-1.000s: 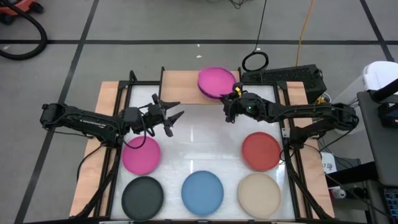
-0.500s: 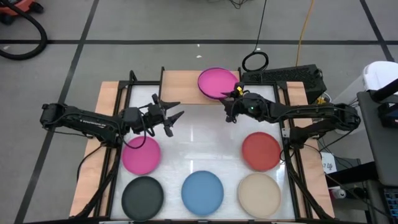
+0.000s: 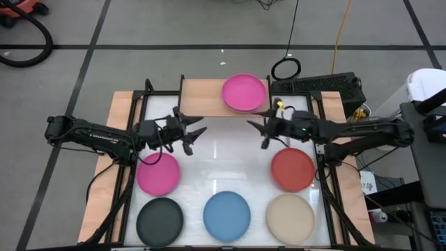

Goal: Place and stack plates onto a shelf
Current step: Stack the blue plate on top of the pink plate

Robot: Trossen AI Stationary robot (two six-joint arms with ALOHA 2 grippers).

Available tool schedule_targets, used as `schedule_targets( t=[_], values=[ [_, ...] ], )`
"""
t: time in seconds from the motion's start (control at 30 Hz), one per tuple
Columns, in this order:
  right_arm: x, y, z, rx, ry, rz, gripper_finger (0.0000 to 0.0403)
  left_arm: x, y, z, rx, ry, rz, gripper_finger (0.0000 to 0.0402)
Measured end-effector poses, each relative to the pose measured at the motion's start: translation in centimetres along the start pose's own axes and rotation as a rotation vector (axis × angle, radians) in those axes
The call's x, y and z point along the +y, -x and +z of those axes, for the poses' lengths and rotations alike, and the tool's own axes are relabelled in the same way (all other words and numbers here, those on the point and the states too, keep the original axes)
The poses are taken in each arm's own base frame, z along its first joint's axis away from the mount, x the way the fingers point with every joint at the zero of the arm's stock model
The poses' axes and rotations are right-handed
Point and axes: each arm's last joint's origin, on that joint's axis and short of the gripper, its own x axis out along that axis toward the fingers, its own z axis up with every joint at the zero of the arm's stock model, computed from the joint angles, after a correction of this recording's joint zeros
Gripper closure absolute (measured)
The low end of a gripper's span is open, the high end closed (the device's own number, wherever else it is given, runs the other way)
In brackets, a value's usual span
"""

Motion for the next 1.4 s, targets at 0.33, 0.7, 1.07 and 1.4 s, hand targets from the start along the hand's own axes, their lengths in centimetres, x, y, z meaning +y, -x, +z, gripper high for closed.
schedule_targets(
  t=[0.33, 0.7, 1.07, 1.4],
  values=[
    [-0.6, 5.2, 1.7, -0.064, -0.292, 0.088, 0.0271, -0.7, -0.4, -0.3, 0.207, 0.029, -0.037, 0.0190],
    [1.2, 5.7, 2.0, -0.044, -0.293, 0.194, 0.0271, -0.9, 0.2, 1.1, 0.762, 0.066, -0.081, 0.0190],
    [3.9, 5.4, -0.7, -0.074, -0.321, 0.218, 0.0271, -5.6, -3.3, -5.4, 0.981, 0.275, -0.403, 0.0190],
    [4.1, 6.2, -1.4, -0.130, -0.343, 0.211, 0.0271, -8.7, -5.2, -9.8, 1.129, 0.351, -0.414, 0.0190]
  ],
)
